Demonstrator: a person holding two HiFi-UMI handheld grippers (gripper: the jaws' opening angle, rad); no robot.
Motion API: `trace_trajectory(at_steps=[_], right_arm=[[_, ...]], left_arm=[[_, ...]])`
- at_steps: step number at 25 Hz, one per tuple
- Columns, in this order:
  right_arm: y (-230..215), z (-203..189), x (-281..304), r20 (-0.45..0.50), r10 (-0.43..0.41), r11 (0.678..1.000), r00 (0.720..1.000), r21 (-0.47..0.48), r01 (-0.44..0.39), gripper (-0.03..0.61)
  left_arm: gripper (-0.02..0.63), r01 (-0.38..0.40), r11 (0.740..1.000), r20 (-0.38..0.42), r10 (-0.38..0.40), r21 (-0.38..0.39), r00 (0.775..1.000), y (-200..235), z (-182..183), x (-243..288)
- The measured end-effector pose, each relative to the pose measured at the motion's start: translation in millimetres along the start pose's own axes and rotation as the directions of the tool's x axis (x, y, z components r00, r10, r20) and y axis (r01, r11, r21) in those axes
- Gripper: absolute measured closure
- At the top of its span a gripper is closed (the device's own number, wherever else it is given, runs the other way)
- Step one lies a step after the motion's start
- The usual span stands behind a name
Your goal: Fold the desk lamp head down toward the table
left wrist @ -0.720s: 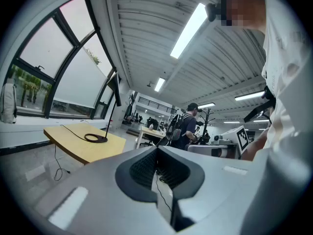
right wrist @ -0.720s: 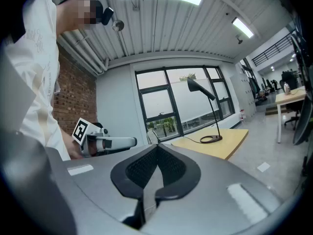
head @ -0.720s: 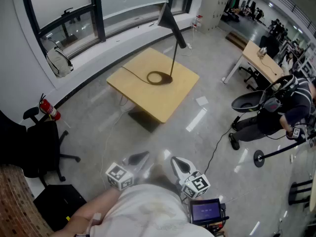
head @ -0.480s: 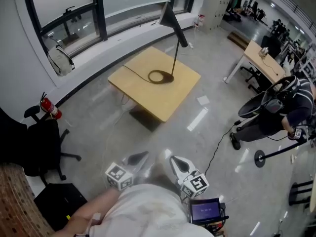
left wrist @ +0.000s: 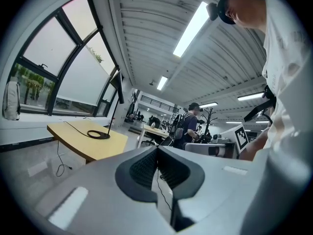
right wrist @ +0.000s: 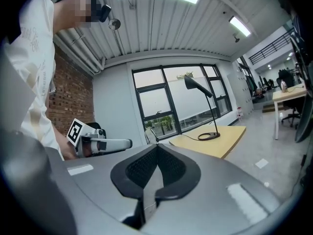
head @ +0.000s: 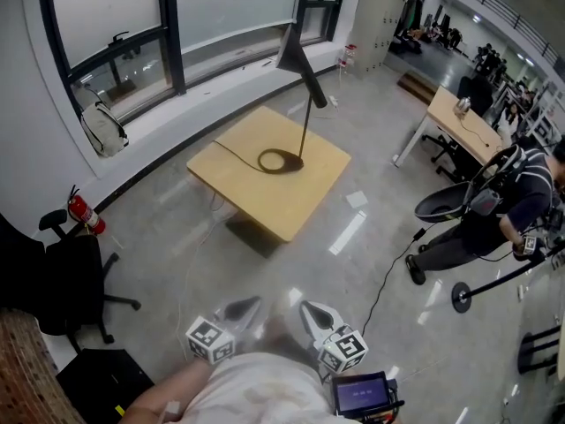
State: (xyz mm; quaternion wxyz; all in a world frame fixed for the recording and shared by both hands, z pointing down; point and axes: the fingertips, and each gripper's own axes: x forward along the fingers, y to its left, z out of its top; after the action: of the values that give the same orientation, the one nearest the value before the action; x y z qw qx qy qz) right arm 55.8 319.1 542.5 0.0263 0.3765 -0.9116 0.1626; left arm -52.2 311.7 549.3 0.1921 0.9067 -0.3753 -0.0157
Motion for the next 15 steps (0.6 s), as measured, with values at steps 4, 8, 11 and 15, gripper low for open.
trace_trajectory(at_steps=[4,8,11,15], right_arm=[[1.1,-0.7,1.7,-0.003,0.000,1.000,1.000,0.013,0.000,0.566],[-2.2,5.5,1.2,-0.025,0.017,1.000,1.000,-0.007,-0.017,0.566],[-8.9,2.9,3.3,-0.040,0.025,1.000,0.999,0.001,-0.025,0.566],[-22.9,4.7,15.8,-0.052,0.037,0.999,0.998,0.016,-0.036,0.566]], left_arm=[[0.612,-0.015,1.000,-0.005,0.015,-0.027,1.000,2.0,-5.5,-2.2],[0.612,-0.015,1.000,-0.004,0.015,-0.024,1.000,-1.7,-7.7,9.8],[0.612,-0.022,0.999,-0.001,0.021,-0.044,1.000,-2.5,-7.8,15.8],[0.612,-0.036,0.998,-0.013,0.036,-0.058,0.999,5.6,-11.1,22.5]])
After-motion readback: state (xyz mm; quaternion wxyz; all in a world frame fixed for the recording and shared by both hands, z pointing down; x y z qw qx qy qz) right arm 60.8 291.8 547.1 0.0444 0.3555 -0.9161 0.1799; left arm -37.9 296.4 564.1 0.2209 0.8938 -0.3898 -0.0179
